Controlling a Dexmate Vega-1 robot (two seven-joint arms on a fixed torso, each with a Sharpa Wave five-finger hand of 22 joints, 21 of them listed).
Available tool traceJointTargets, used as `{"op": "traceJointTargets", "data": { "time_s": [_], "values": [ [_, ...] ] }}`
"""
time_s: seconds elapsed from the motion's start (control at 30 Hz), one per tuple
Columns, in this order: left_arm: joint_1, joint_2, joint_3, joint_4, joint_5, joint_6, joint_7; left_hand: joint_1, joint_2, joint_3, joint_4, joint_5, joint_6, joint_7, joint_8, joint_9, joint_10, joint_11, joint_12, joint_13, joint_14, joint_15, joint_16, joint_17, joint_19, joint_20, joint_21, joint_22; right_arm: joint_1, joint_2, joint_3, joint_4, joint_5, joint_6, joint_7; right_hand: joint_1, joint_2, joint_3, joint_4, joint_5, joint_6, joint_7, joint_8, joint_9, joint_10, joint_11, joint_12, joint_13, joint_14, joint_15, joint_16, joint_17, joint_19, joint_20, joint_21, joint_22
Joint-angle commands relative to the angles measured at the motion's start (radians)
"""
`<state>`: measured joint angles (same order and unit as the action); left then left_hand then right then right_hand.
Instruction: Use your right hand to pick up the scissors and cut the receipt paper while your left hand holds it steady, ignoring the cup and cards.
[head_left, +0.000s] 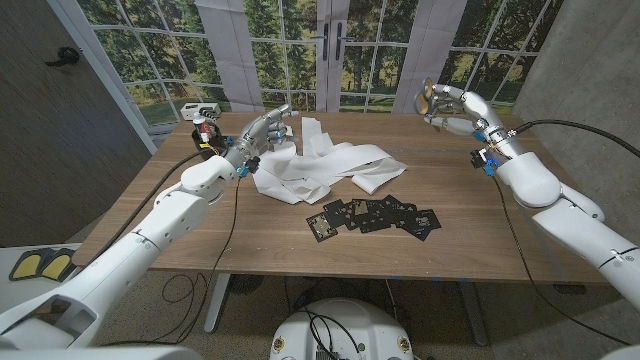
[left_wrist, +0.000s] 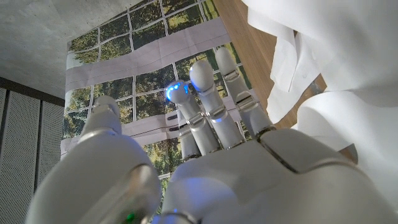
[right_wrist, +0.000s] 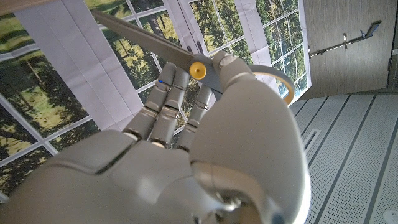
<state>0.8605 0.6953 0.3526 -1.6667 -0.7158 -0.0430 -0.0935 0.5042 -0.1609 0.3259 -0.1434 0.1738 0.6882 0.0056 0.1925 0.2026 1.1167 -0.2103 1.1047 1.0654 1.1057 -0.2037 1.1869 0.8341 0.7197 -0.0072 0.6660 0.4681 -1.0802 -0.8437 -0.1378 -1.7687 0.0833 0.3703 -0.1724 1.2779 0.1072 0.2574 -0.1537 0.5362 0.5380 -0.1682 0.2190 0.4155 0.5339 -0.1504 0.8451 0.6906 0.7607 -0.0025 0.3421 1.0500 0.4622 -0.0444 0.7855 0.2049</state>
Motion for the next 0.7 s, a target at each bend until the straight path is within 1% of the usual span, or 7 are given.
{"op": "traceJointTargets", "data": {
  "time_s": [0.03, 0.1, 0.13, 0.37, 0.47, 0.53, 0.7],
  "values": [
    [-0.027, 0.021, -0.003, 0.018, -0.095, 0.062, -0.109, -0.006, 0.014, -0.019, 0.006, 0.004, -0.017, 0.008, -0.011, 0.003, -0.038, 0.010, -0.049, -0.067, -0.008, 0.003, -0.039, -0.075, -0.021, 0.009, -0.002, -0.004, 0.006, 0.003, -0.014, 0.003, -0.019, -0.009, -0.011, 0.022, 0.029, 0.015, 0.003, 0.003, 0.010, -0.003, -0.004, 0.003, 0.050, -0.041, 0.006, 0.085, 0.094, -0.236, -0.002, 0.006, -0.007, -0.054, 0.012, 0.002],
    [-0.047, 0.028, 0.011, 0.030, -0.107, 0.089, -0.147, -0.008, 0.016, -0.036, 0.007, 0.004, -0.023, 0.006, -0.008, 0.003, -0.030, 0.027, -0.088, -0.146, -0.007, 0.006, -0.061, -0.135, -0.035, 0.017, -0.005, -0.009, 0.009, 0.003, -0.018, 0.006, -0.018, -0.011, -0.008, 0.021, 0.029, 0.015, 0.003, 0.003, 0.010, -0.003, -0.005, 0.004, 0.049, -0.041, 0.007, 0.086, 0.094, -0.236, -0.003, 0.007, -0.008, -0.054, 0.014, 0.002],
    [-0.068, 0.035, 0.025, 0.046, -0.108, 0.103, -0.192, -0.009, 0.016, -0.042, 0.007, 0.004, -0.019, 0.007, -0.006, 0.003, -0.013, 0.013, -0.089, -0.162, -0.001, 0.002, -0.056, -0.140, -0.033, 0.017, -0.004, -0.010, 0.010, 0.003, -0.019, 0.007, -0.018, -0.012, -0.008, 0.021, 0.029, 0.015, 0.003, 0.003, 0.010, -0.003, -0.005, 0.004, 0.049, -0.042, 0.007, 0.086, 0.094, -0.236, -0.004, 0.008, -0.007, -0.053, 0.016, 0.002],
    [-0.116, 0.038, 0.060, 0.084, -0.084, 0.107, -0.269, -0.069, 0.039, -0.058, 0.035, 0.007, -0.082, 0.007, -0.013, -0.001, -0.086, 0.044, -0.163, -0.265, -0.032, 0.010, -0.147, -0.245, -0.055, 0.028, -0.015, -0.029, 0.007, -0.002, -0.019, -0.003, -0.022, -0.018, -0.013, 0.021, 0.028, 0.016, 0.003, 0.003, 0.014, -0.003, -0.006, 0.005, 0.051, -0.043, 0.007, 0.084, 0.097, -0.236, -0.009, 0.011, -0.011, -0.052, 0.022, 0.001],
    [-0.116, 0.030, 0.059, 0.086, -0.088, 0.106, -0.263, -0.095, 0.060, -0.056, 0.048, 0.008, -0.084, 0.009, -0.008, -0.003, -0.082, 0.052, -0.208, -0.352, -0.001, 0.006, -0.205, -0.337, -0.035, 0.013, -0.016, -0.051, 0.002, -0.004, -0.015, -0.009, -0.023, -0.021, -0.017, 0.021, 0.028, 0.016, 0.003, 0.003, 0.016, -0.002, -0.007, 0.006, 0.050, -0.043, 0.006, 0.084, 0.099, -0.236, -0.010, 0.013, -0.009, -0.055, 0.026, 0.000],
    [-0.115, 0.031, 0.058, 0.084, -0.088, 0.110, -0.258, -0.106, 0.064, -0.054, 0.049, 0.008, -0.057, 0.019, 0.002, -0.004, -0.057, 0.062, -0.229, -0.420, 0.036, -0.010, -0.239, -0.385, 0.027, -0.007, -0.001, -0.072, -0.002, -0.005, -0.011, -0.012, -0.024, -0.022, -0.021, 0.021, 0.027, 0.016, 0.002, 0.003, 0.016, -0.002, -0.007, 0.006, 0.053, -0.042, 0.007, 0.082, 0.101, -0.236, -0.011, 0.014, -0.010, -0.054, 0.028, 0.000],
    [-0.118, 0.037, 0.059, 0.081, -0.093, 0.125, -0.264, -0.125, 0.061, -0.053, 0.047, 0.009, -0.061, 0.018, 0.009, -0.007, -0.071, 0.088, -0.316, -0.518, 0.029, -0.013, -0.307, -0.456, 0.077, -0.032, 0.006, -0.114, -0.006, -0.006, -0.008, -0.014, -0.022, -0.020, -0.021, 0.021, 0.027, 0.017, 0.002, 0.003, 0.014, -0.003, -0.010, 0.008, 0.050, -0.044, 0.005, 0.082, 0.102, -0.236, -0.014, 0.016, -0.014, -0.053, 0.032, -0.001]
  ]
}}
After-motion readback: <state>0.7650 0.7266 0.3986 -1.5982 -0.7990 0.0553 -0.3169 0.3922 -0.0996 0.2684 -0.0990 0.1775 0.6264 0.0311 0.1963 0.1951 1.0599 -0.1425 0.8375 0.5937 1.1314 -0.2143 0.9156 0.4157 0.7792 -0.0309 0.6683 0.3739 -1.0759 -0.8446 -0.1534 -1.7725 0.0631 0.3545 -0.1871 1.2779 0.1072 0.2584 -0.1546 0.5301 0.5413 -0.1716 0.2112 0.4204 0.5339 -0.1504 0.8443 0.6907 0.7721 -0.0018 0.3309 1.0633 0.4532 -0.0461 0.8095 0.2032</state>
